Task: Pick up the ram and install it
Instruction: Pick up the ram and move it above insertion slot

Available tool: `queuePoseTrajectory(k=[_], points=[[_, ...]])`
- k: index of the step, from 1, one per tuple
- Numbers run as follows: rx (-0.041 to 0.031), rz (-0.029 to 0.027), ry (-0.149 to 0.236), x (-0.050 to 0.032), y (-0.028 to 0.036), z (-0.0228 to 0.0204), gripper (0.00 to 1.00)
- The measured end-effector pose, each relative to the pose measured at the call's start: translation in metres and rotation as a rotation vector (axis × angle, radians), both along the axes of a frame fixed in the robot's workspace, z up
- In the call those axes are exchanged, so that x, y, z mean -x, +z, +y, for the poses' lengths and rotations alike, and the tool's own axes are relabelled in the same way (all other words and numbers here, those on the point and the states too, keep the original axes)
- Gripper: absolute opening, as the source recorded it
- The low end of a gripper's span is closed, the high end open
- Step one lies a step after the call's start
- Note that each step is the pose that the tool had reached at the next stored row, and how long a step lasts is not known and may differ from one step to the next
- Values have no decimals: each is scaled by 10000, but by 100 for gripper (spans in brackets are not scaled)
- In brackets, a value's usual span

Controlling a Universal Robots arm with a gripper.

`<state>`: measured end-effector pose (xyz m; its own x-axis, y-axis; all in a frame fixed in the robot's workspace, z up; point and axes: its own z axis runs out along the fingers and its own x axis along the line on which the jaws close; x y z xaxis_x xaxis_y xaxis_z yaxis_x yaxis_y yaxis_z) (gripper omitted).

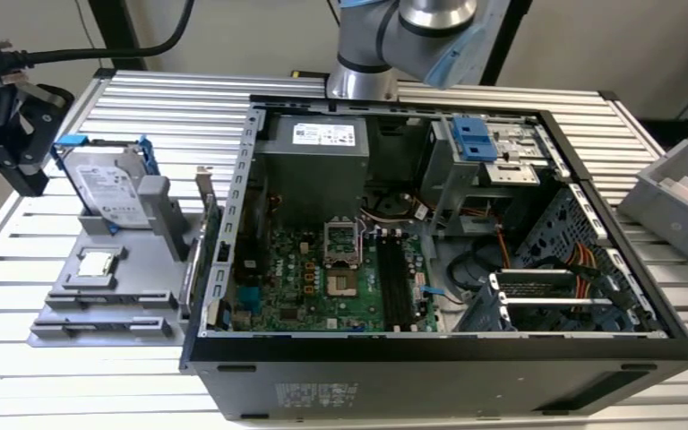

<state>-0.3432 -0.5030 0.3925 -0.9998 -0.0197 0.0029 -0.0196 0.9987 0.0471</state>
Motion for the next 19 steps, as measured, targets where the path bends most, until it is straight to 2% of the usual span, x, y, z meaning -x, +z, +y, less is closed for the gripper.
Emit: queuePoseTrajectory(k=[13,19], points=[[0,1,95,7,0,0,0],[7,0,399,17,0,0,0]])
